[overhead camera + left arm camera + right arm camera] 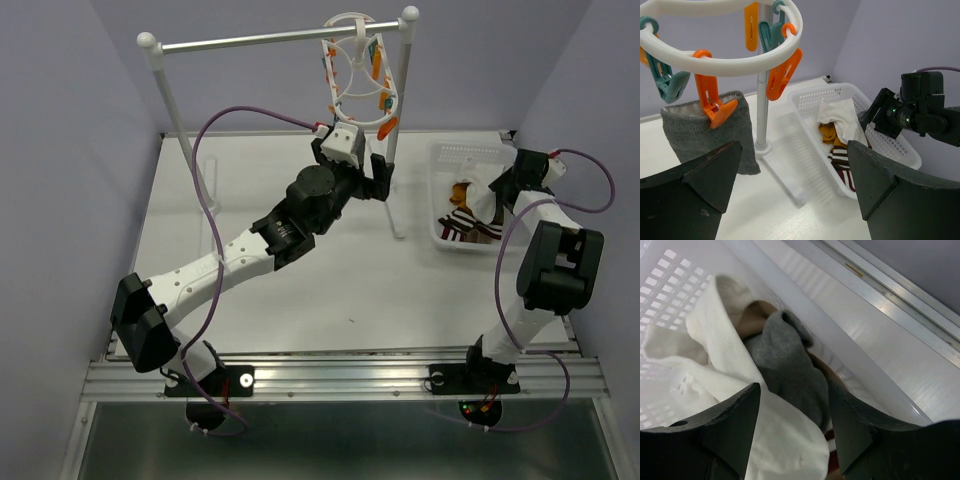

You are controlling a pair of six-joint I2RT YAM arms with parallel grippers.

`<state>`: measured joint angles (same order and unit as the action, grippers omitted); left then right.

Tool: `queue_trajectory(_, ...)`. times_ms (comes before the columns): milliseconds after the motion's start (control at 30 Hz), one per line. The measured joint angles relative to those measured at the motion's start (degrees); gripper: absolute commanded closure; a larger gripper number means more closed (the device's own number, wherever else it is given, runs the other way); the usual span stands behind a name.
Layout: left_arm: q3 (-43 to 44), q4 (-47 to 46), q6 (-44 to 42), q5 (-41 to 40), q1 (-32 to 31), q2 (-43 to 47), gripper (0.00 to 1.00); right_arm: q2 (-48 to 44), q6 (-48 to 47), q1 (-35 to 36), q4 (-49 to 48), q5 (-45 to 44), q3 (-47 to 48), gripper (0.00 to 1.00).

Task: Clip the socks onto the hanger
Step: Clamp the sock onto the hanger, then pick up the sock from the bin.

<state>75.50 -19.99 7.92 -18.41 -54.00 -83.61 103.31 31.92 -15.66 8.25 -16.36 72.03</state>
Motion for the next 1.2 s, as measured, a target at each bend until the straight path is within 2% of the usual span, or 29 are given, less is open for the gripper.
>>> queue_trajectory(133,0.0,-0.2,0.1,0.1,0.0,0.0,0.01,-4.8,3.2,0.0,-1.9,-3.2,-4.6,0.37)
queue_trajectory(267,0.0,-0.2,0.1,0.3,0.0,0.0,0.01,-5.9,6.4,0.0,-5.2,-5.8,-5.9,0.37)
queue_trajectory(733,0.0,0.1,0.1,0.3,0.0,0.0,0.01,0.8,14.0,0.0,-10.7,-7.2,-3.8,0.40)
queue_trajectory(833,0.0,0.2,0.1,0.0,0.0,0.0,0.01,2.6,14.8,0.0,-11.4,-6.8,-3.1,0.51)
queue_trajectory(867,0.0,0.2,0.1,-0.1,0.0,0.0,0.01,3.0,15.0,0.0,-11.5,-6.7,-3.0,0.64)
queue_trajectory(900,0.0,0.2,0.1,-0.2,0.0,0.0,0.01,3.6,15.1,0.0,-11.7,-6.6,-2.8,0.69)
queue_trajectory(933,0.0,0.2,0.1,-0.3,0.0,0.0,0.01,4.0,15.6,0.0,-11.7,-6.6,-2.8,0.80)
queue_trajectory(1067,0.0,0.2,0.3,-0.3,0.0,0.0,0.01,4.1,15.6,0.0,-12.1,-6.3,-2.8,0.98)
queue_trajectory(1200,0.0,0.5,0.5,-0.2,0.0,0.0,0.01,3.5,14.1,0.0,-12.8,-6.3,-2.9,0.99)
